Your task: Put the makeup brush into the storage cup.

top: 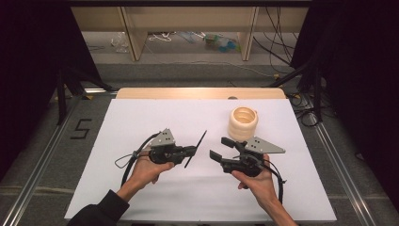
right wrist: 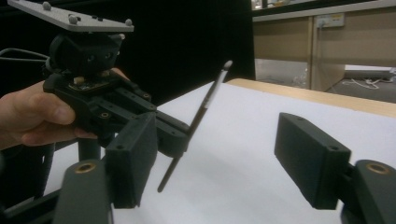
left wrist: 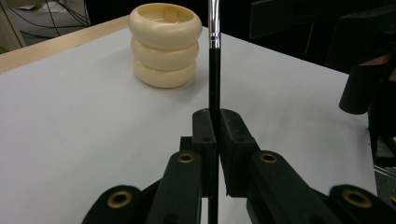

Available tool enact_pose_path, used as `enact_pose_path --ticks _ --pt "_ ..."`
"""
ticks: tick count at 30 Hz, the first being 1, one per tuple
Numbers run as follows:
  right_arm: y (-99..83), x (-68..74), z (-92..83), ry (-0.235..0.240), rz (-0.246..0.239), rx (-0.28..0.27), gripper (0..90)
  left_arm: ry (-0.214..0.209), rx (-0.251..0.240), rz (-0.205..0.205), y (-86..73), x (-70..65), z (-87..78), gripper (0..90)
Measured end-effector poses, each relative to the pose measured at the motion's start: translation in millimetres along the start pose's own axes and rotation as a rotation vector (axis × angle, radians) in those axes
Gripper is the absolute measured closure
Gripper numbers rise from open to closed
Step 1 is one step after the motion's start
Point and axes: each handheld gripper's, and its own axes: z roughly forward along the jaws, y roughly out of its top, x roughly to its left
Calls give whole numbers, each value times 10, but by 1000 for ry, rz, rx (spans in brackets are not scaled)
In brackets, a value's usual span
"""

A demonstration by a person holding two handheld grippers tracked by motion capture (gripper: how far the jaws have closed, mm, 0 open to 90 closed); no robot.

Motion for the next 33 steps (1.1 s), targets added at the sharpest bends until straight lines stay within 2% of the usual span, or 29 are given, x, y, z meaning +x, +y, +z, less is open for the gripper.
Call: enact_pose_path --ticks 1,3,4,5,7,8,10,11,13,14,15,16,17,18,19,20,21,23,25,26,33 --pt "-2 13 26 8 -2 -7 328 -5 1 10 3 -7 -1 853" --pt "7 33 47 20 -11 20 349 -24 -7 6 6 -39 17 853" --pt "11 45 65 22 -14 27 363 -19 -7 6 10 -57 22 853" --pt "7 53 93 24 -12 7 378 -22 -6 14 14 -63 24 853" --pt "16 61 102 31 -16 24 412 -27 -10 13 18 -89 29 853" --pt "14 63 123 33 -18 3 432 -32 -15 23 21 -95 31 853" --pt "15 63 136 41 -8 -10 452 -37 -20 20 27 -116 33 853" --pt "22 54 124 48 -2 12 474 -34 -22 24 29 -120 31 853" --pt "15 47 137 51 14 -12 496 -33 -27 11 30 -135 28 853" --pt "16 42 134 50 13 -3 505 -41 -34 28 33 -128 30 853" --pt "20 40 127 54 14 10 513 -38 -34 25 32 -136 29 853" --pt "14 35 141 65 13 -4 522 -42 -33 28 33 -138 29 853" --pt "14 40 141 61 20 9 529 -38 -33 26 31 -147 31 853" --pt "6 42 158 59 21 -5 539 -42 -38 41 34 -149 36 853" --pt "-1 45 173 62 25 -8 552 -43 -39 35 33 -162 37 853" --pt "-4 42 182 66 22 -12 562 -44 -41 48 37 -163 35 853" --pt "1 43 169 60 24 14 574 -55 -49 45 37 -169 40 853" --pt "-8 38 191 69 28 -13 593 -54 -51 52 39 -182 38 853" --pt "-4 43 185 78 41 -11 620 -53 -49 43 38 -199 41 853" --pt "0 44 179 74 39 -6 635 -55 -49 58 42 -193 43 853" --pt "-5 38 188 98 58 -16 698 -55 -53 57 43 -207 46 853"
